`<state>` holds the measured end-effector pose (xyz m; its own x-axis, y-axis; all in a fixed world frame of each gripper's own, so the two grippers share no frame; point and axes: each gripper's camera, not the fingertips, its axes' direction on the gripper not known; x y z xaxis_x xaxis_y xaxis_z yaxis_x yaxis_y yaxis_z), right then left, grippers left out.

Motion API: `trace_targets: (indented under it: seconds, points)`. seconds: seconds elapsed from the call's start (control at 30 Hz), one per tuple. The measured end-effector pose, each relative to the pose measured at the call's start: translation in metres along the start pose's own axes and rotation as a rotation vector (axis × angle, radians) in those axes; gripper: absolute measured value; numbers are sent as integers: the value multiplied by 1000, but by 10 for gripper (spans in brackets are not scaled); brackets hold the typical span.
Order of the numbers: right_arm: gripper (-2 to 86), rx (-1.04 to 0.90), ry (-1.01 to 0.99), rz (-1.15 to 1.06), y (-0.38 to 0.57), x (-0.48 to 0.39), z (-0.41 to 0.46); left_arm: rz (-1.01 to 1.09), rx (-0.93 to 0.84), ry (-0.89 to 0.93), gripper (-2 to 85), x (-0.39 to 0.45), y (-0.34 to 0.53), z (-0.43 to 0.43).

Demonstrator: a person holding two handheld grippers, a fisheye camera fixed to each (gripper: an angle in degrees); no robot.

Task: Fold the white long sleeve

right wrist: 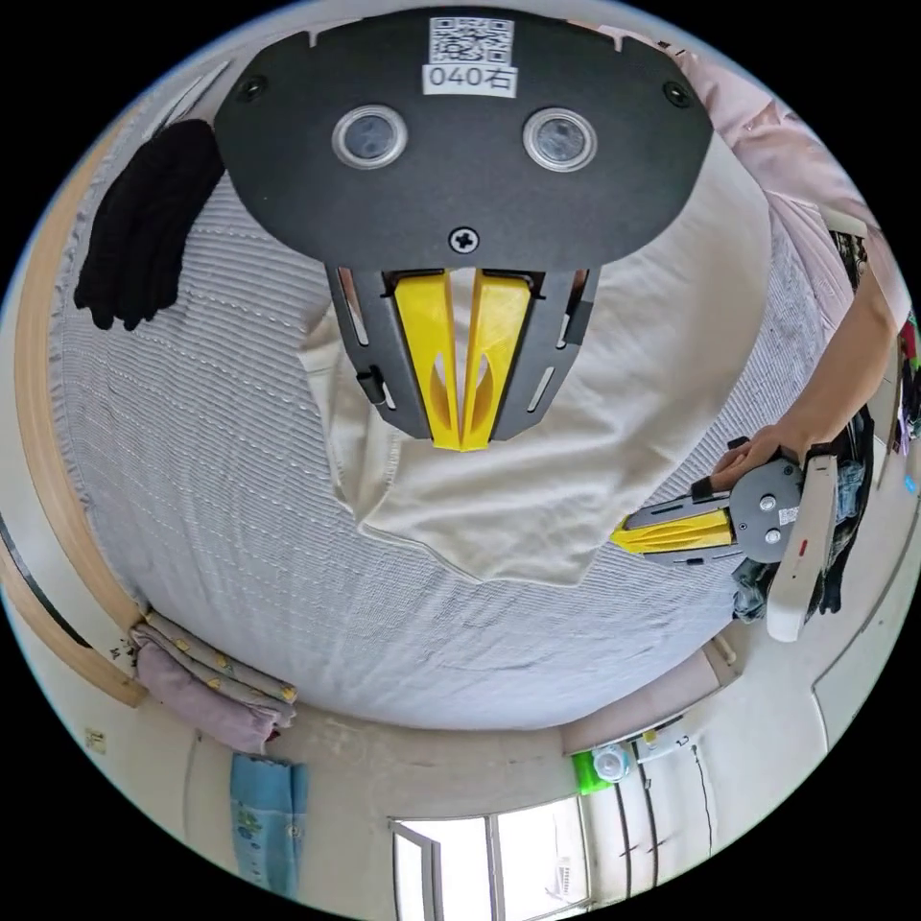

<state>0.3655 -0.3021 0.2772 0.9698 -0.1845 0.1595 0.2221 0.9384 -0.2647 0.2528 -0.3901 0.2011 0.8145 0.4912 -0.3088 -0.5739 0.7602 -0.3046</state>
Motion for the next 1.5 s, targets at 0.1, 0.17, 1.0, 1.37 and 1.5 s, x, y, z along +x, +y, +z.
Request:
trace_targets:
  seconds: [0.1,0.17,1.0,1.37,1.5]
  points:
    - [-10,-101,143,37,-5,24,29,40,-129,-83,-8,12,9,40]
    - [-10,-89,447,262,4,76,16,58,-62,-118,-8,19,17,37]
    - [-10,-43,221,-87,31,19,-54,-4,141,-5,-8,33,37,-32]
    - [-10,-65,11,250,189,25,-59,137,40,181,-8,110,141,-36]
    - [-10,-2,395,145,193,-11,-100,70,167,249,-8,91,154,-89]
